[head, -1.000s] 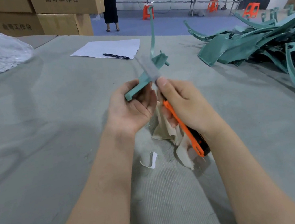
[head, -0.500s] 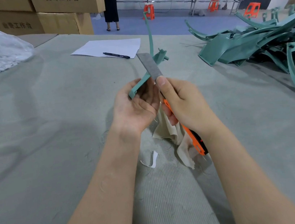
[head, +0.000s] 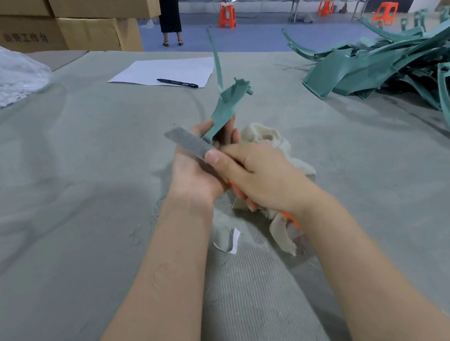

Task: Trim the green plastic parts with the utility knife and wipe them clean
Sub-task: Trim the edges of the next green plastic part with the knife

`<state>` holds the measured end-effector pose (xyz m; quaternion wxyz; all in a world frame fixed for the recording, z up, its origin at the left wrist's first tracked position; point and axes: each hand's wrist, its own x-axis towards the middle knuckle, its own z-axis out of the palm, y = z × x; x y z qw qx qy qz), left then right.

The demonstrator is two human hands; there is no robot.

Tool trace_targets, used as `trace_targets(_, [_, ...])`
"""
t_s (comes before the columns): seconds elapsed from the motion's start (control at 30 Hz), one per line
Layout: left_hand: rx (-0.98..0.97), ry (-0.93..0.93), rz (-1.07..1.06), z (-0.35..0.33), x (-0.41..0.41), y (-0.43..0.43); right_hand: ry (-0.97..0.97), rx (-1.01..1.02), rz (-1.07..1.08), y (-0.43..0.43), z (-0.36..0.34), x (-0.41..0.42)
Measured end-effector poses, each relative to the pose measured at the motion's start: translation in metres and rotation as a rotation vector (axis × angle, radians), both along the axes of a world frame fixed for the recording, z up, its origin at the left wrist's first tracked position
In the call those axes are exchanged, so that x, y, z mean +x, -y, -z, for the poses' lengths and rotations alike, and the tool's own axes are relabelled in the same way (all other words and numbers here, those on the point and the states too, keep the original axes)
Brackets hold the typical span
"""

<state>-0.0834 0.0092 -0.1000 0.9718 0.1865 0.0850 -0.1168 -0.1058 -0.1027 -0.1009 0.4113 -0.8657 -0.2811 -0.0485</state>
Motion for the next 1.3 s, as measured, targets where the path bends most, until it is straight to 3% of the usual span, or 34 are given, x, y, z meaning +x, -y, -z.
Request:
trace_targets(0.13, [0.054,-0.035,-0.065,0.001,0.003,-0.001,-0.047,0.018,-0.038,0.001,0.0,-0.001])
trace_targets(0.37, [0.006,-0.076,-0.177,0.002,0.007,0.0,-0.013,0.261,0.196,0.016,-0.001,0.01])
trace_targets(0.6, [0.021,-0.067,-0.146,0.0,0.005,0.001,0.026,0.205,0.164,0.013,0.0,0.009])
trace_targets(0.97, [0.056,-0.018,0.022,-0.007,0.0,0.006,-0.097,0.19,0.045,0.014,-0.002,0.006])
trace_targets(1.3, [0.074,0.027,0.019,-0.004,-0.001,0.003,-0.1,0.017,-0.044,0.012,0.001,0.005])
